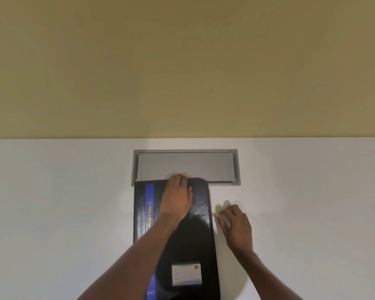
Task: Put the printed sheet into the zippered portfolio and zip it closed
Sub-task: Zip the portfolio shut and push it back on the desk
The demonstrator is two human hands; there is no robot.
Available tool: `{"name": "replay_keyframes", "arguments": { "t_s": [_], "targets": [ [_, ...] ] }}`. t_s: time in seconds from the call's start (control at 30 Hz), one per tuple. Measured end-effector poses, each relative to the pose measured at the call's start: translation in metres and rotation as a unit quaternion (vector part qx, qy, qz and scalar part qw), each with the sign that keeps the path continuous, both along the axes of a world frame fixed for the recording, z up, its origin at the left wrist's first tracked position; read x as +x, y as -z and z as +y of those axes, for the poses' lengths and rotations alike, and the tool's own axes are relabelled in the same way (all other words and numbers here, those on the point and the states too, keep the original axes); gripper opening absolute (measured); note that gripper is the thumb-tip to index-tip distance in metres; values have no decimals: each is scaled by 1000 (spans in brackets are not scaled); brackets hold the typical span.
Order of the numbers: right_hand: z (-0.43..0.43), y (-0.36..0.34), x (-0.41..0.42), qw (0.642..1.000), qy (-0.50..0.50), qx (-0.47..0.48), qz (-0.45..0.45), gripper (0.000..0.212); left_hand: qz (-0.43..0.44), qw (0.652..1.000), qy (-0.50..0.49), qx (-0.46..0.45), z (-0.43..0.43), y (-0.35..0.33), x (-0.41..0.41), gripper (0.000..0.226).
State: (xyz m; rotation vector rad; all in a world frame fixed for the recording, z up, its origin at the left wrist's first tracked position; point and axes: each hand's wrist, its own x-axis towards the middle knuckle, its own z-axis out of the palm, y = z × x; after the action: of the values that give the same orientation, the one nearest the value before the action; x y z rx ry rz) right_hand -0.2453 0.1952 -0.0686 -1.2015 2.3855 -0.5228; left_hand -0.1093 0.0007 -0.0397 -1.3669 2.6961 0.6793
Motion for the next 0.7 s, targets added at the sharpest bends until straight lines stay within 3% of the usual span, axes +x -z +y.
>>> {"name": "replay_keyframes", "arguments": {
  "t_s": [0.23, 0.37, 0.7],
  "targets": [
    [-61, -3, -41, 995, -81, -4, 54, 25, 11, 1000, -22, 16, -2, 0, -1, 37],
    [-98, -13, -63, 985, -149, -29, 80, 8, 26, 999, -28, 25, -4, -1, -1, 35],
    [-195, -23, -80, 917, -381, 28, 115, 2, 65, 997, -31, 36, -5, 1, 1, 41]
  ]
}}
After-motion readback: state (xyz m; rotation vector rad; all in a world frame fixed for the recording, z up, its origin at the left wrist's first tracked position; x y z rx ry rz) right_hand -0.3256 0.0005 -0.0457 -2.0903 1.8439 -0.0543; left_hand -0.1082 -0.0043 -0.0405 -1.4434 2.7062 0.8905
